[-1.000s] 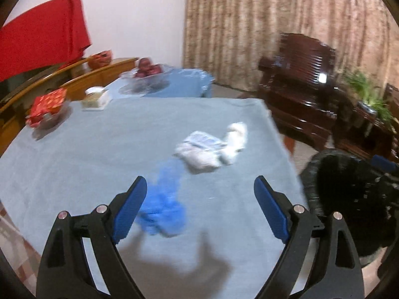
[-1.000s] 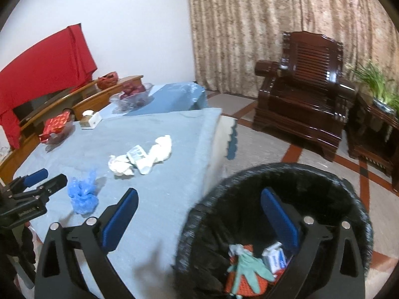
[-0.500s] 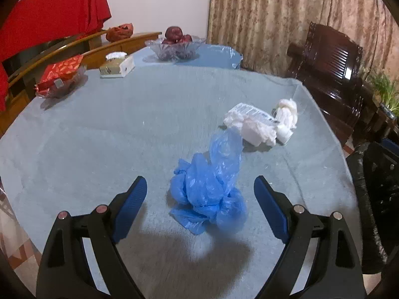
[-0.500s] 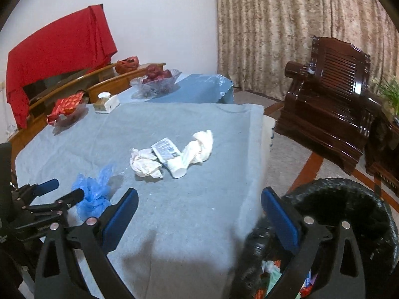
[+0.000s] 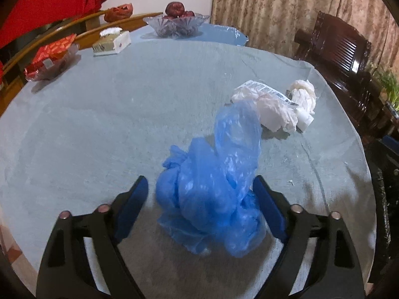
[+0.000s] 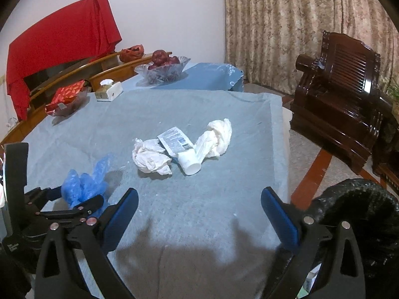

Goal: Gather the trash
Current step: 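Grasp the blue gloves with the left gripper while the right grasps the white tissue, then carry the blue gloves and tissue over the bin and open both grippers, then move both tools back toward the white tube and tissue on the table, then grasp the white tissue with the right gripper, then grasp the white labelled tube with the left gripper while the right holds the tissue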

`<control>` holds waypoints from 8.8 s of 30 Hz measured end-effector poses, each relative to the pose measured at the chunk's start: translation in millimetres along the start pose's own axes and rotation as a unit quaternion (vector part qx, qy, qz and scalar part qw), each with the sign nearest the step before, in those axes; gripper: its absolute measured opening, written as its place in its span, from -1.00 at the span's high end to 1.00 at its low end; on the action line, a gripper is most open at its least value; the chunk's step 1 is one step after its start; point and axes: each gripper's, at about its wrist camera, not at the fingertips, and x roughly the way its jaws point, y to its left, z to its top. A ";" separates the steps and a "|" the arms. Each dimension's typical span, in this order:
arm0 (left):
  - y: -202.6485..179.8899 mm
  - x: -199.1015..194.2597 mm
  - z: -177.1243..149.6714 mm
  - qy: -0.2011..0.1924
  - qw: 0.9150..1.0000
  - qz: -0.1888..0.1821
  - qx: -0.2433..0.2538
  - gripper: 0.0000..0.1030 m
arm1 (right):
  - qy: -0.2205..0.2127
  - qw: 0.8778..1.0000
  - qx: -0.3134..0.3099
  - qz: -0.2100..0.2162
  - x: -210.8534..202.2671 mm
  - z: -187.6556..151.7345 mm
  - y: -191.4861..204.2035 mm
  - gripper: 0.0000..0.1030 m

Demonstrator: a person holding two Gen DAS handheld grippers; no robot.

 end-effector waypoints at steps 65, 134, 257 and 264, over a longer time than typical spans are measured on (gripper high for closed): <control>-7.0 -71.7 45.3 -0.098 0.995 0.001 -0.002 0.09 | -0.021 0.998 -0.012 0.057 -4.2 45.1 41.3 0.68; -336.6 -82.9 -43.5 -0.045 0.953 -0.219 0.205 -0.30 | -0.014 0.976 0.141 -0.166 -180.1 -90.8 -234.6 0.56; -112.8 69.8 81.2 -0.028 0.997 -0.042 0.052 -0.60 | 0.052 0.994 0.094 -0.010 96.9 59.8 -84.9 0.49; -106.3 77.9 80.4 -0.005 0.998 -0.033 0.047 -0.67 | 0.054 0.995 0.089 -0.009 97.4 58.8 -81.7 0.49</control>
